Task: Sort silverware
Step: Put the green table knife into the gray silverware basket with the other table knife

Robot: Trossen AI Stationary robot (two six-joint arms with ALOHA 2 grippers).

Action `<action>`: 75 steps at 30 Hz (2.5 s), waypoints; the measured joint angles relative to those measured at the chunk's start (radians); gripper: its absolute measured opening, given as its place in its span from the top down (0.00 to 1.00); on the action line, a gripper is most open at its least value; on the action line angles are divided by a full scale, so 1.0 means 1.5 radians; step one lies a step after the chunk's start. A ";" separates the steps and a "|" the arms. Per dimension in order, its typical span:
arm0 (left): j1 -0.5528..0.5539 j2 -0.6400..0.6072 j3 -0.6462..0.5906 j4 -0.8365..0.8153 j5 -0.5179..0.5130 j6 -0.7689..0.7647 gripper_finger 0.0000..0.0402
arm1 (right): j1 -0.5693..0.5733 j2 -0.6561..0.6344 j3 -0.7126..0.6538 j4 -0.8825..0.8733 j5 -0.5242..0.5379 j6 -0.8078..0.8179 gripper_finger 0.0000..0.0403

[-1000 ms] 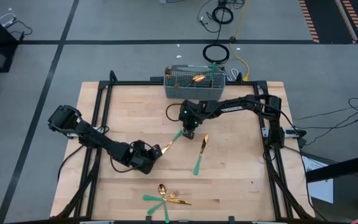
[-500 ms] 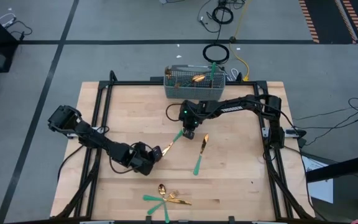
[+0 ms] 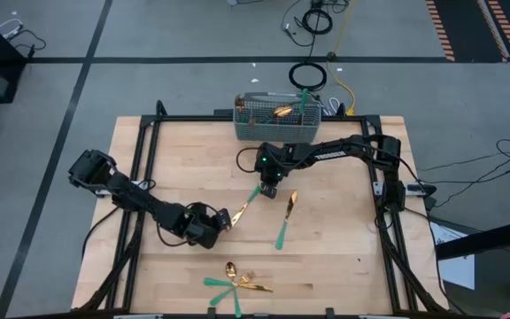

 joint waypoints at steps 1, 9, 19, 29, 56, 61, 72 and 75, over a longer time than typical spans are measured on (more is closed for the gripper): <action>0.000 0.003 0.000 0.008 0.000 0.000 0.71 | 0.000 0.000 0.000 0.001 0.000 0.000 1.00; -0.001 0.048 0.000 0.080 -0.005 0.002 0.71 | -0.001 0.000 0.000 0.005 0.001 0.000 1.00; 0.002 0.050 0.000 0.088 -0.001 0.007 0.71 | -0.001 0.000 0.000 0.009 0.017 0.000 1.00; 0.012 0.080 0.000 0.152 0.002 0.026 0.71 | -0.001 0.000 0.000 0.009 0.017 0.014 1.00; 0.018 0.085 0.001 0.166 0.011 0.080 0.71 | 0.000 -0.002 0.002 -0.027 0.052 0.124 1.00; 0.018 0.083 0.001 0.165 0.012 0.090 0.71 | 0.011 -0.003 0.002 -0.033 0.057 0.146 1.00; 0.029 0.083 0.000 0.173 0.026 0.129 0.71 | 0.025 -0.002 0.001 -0.034 0.055 0.155 1.00; 0.036 0.083 0.000 0.180 0.041 0.148 0.71 | 0.021 -0.002 0.001 -0.034 0.065 0.157 1.00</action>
